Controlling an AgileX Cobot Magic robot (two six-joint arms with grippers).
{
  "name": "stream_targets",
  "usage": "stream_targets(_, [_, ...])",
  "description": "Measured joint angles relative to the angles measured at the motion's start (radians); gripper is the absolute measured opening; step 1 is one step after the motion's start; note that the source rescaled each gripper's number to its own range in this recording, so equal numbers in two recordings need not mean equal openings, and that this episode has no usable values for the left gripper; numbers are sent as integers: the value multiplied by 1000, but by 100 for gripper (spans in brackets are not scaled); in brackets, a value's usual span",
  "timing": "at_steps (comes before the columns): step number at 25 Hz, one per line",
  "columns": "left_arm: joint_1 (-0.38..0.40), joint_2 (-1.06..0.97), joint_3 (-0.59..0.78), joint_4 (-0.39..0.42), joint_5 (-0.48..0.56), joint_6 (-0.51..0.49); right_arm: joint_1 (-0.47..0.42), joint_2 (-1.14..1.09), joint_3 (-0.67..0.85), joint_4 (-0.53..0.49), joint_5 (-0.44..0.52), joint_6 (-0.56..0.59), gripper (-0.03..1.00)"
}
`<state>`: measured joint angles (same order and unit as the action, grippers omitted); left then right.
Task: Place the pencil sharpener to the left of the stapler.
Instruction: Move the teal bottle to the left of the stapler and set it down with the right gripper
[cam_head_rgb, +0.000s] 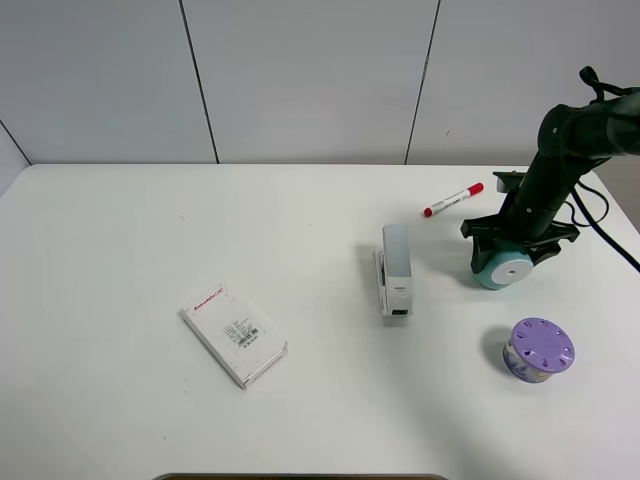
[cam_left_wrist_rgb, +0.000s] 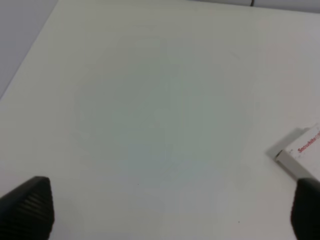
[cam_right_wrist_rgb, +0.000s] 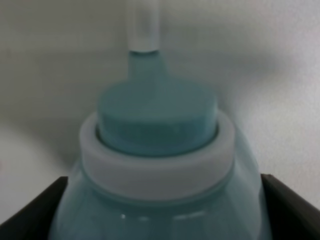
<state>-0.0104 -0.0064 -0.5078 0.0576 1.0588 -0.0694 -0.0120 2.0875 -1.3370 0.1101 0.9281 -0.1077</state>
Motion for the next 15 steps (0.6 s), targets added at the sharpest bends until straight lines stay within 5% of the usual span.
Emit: stream_targets(15, [0, 0, 0, 0, 0, 0, 0, -51, 0, -1, -2, 0, 0])
